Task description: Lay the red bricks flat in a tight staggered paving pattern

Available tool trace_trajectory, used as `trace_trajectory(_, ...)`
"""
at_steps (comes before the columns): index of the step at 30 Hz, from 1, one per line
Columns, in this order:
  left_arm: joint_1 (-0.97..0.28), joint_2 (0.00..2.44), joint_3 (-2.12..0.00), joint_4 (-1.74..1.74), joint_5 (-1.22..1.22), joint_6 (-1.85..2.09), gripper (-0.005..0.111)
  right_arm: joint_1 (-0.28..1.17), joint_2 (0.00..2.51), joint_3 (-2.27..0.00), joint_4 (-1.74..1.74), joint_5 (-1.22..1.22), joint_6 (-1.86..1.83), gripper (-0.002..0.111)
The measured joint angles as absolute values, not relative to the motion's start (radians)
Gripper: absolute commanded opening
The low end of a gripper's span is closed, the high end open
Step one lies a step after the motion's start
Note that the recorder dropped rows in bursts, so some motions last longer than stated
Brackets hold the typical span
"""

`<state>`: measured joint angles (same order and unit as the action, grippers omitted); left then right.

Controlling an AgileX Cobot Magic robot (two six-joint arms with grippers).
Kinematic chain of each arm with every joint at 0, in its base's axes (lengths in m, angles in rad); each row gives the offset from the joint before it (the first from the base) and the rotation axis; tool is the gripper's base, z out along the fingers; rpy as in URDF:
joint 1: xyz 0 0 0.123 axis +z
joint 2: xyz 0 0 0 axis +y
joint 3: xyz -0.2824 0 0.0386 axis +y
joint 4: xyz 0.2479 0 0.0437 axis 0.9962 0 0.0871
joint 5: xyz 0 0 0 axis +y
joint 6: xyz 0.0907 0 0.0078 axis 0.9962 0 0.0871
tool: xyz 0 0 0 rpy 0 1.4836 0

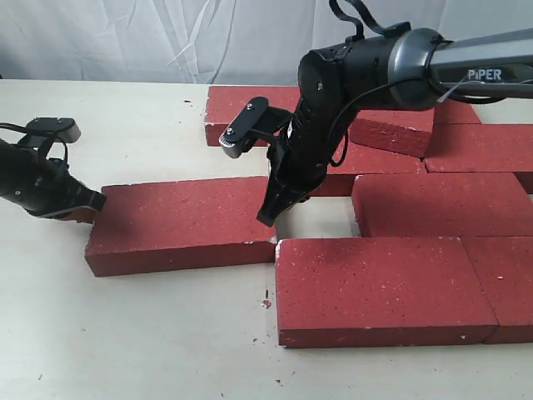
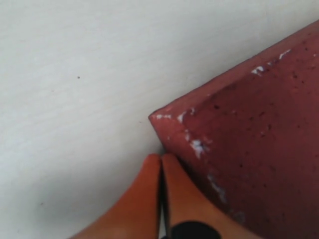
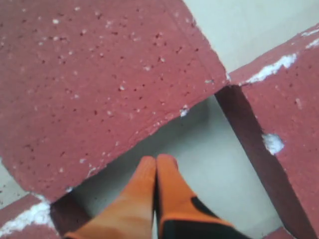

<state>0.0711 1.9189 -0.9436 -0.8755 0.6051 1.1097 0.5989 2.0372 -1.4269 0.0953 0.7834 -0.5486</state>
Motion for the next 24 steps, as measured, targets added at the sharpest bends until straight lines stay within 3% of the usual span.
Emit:
trace_trajectory(16,0.063,1.919,-0.944,-1.020,0.611,1.264,0.000,0.601,1.965,-1.428,0.224,0.782,-0.563,-0.001)
trace_trajectory(24,0.055,1.919,-0.944,-1.036,0.582,1.278,0.000,0.596,2.018,-1.428,0.019,0.757,-0.471,-0.001)
